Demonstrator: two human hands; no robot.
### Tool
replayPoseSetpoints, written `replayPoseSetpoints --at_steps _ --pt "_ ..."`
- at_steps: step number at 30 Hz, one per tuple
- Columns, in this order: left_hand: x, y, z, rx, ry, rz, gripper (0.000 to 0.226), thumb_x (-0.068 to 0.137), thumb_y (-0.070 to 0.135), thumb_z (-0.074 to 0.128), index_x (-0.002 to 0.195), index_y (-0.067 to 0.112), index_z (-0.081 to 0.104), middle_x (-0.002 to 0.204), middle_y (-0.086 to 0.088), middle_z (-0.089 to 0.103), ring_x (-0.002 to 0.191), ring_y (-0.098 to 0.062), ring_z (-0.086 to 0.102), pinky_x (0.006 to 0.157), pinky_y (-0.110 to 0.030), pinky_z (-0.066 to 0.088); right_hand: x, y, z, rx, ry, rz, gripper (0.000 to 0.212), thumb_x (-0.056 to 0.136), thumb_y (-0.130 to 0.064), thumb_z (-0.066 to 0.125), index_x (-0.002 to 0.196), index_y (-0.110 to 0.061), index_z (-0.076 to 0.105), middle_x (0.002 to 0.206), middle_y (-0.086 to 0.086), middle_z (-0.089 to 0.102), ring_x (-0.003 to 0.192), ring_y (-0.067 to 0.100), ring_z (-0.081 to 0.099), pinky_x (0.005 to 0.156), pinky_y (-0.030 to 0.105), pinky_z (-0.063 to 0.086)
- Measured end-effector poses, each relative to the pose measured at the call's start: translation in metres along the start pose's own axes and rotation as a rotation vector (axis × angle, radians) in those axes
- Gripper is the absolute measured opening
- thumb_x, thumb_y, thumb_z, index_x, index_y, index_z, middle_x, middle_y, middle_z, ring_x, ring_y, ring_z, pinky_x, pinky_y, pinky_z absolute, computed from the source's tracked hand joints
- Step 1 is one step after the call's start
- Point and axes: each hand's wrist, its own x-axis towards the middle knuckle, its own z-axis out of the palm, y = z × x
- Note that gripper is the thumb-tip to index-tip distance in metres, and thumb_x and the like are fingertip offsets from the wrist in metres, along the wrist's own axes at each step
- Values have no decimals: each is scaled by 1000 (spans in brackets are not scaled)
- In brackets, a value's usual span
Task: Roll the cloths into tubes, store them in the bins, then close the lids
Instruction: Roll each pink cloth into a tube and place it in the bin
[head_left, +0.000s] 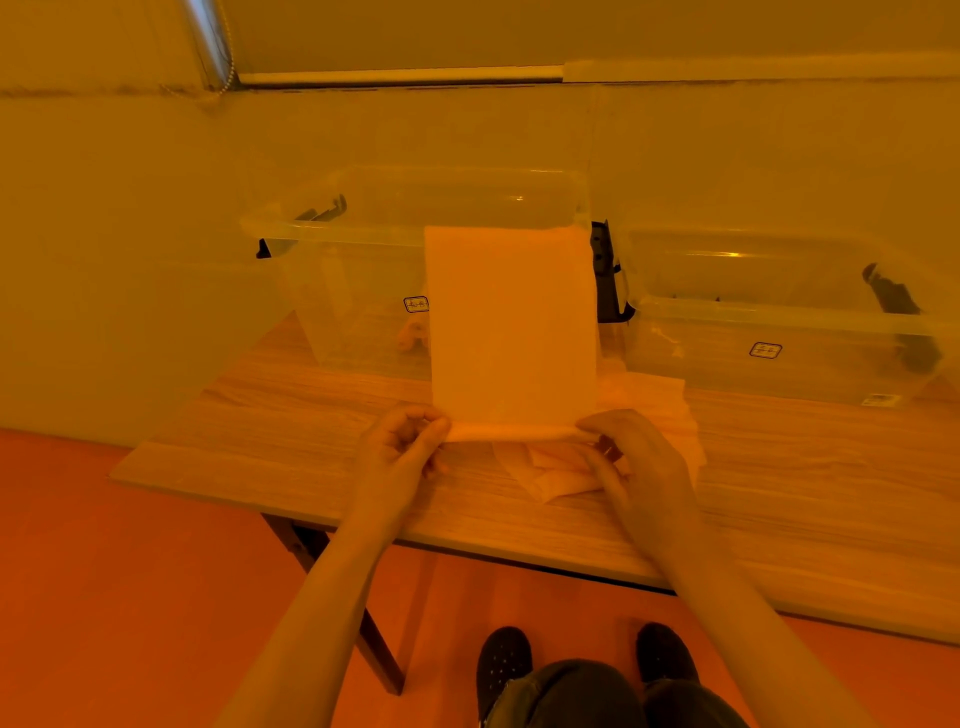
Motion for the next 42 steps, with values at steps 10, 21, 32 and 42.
replayPoseSetpoints --at_steps 10,21,32,42 --pt "-1 3 1 -7 -53 -22 9 85 15 66 85 24 64 64 10 62 58 -6 54 53 -17 43 1 -1 -2 132 -42 126 29 90 -36 56 115 -21 60 100 -9 56 85 -6 47 75 6 40" --pt "-2 4 0 -23 -157 -18 11 85 6 64 89 15 60 68 5 68 61 -5 59 58 -17 47 1 6 0 28 50 57 18 83 -9 67 101 -6 70 99 4 63 94 -5 46 87 1 36" --pt "-2 3 -2 -9 -166 -11 14 80 30 63 90 36 71 72 4 68 63 -9 62 58 -20 48 -1 -2 -2 122 -30 85 31 87 -14 66 115 -22 56 100 -10 55 86 -11 50 82 0 37" --pt "-3 6 -3 18 -185 -7 8 80 25 67 83 33 69 75 7 67 65 -3 57 59 -18 45 -2 1 0 90 -43 125 21 88 -14 65 108 -12 68 98 -5 64 88 0 56 82 -1 36"
